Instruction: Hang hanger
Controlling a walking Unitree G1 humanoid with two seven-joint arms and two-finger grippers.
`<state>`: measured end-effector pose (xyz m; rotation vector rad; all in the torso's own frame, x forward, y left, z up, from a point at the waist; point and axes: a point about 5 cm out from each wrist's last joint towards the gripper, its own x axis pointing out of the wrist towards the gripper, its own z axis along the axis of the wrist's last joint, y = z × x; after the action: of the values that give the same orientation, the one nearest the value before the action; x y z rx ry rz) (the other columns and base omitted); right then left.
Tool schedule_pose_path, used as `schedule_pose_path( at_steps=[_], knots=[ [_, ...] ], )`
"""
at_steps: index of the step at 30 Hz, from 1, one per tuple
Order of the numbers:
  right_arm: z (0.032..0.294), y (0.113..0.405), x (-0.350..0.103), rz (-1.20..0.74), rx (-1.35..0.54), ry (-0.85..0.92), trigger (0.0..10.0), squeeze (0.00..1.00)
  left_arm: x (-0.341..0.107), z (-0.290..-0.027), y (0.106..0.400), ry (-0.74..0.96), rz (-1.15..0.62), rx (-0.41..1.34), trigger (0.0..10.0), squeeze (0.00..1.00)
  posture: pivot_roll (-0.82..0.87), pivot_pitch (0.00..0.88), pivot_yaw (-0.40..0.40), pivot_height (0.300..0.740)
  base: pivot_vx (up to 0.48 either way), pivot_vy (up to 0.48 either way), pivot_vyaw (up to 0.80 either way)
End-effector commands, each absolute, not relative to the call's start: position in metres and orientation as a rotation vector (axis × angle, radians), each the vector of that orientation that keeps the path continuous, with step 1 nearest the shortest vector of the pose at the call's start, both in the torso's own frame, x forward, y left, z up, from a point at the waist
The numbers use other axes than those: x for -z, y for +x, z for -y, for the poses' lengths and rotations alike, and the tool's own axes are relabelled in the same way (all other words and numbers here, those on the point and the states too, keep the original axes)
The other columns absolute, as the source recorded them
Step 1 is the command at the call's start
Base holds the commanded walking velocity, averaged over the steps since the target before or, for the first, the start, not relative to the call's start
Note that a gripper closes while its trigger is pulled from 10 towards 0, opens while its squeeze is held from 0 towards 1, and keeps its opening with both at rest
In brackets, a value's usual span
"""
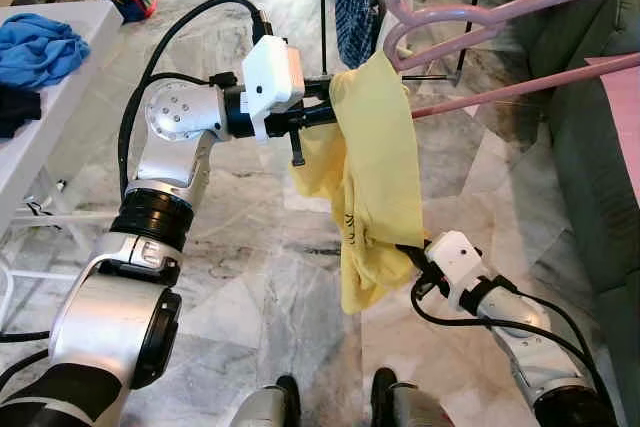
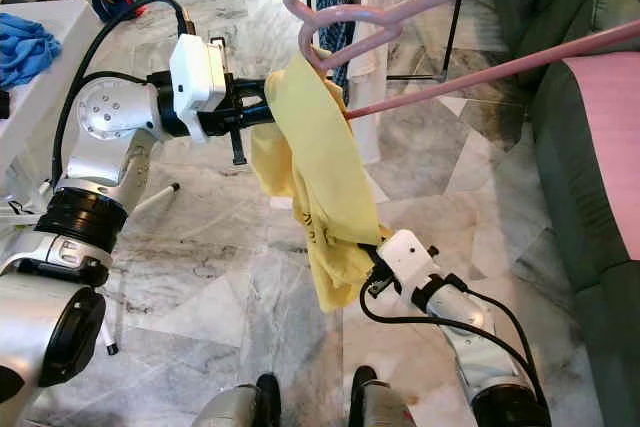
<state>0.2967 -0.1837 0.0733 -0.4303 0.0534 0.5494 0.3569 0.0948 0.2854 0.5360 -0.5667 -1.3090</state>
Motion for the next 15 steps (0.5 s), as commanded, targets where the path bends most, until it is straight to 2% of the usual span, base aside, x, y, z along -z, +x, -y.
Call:
schedule_pose_path(
  at_steps=[1, 13, 15],
  knots=[
    [0.189, 0.294, -0.07, -0.064, -0.525, -0.443, 0.0, 0.0, -0.292, -0.1, 0.354, 0.54, 0.606, 1.29, 0.0, 0.0, 0.02, 0.263, 0.095, 0.74, 0.0, 0.0, 0.0],
    [0.234, 0.303, -0.1, 0.008, -0.206, -0.571, 0.0, 0.0, -0.254, -0.126, 0.362, 0.547, 0.464, 1.193, 0.0, 0.0, -0.01, 0.263, 0.096, 0.74, 0.0, 0.0, 0.0],
    [0.245, 0.306, -0.113, 0.041, -0.106, -0.614, 0.0, 0.0, -0.241, -0.133, 0.361, 0.581, 0.413, 1.179, 0.0, 0.0, -0.01, 0.262, 0.097, 0.74, 0.0, 0.0, 0.0]
  ],
)
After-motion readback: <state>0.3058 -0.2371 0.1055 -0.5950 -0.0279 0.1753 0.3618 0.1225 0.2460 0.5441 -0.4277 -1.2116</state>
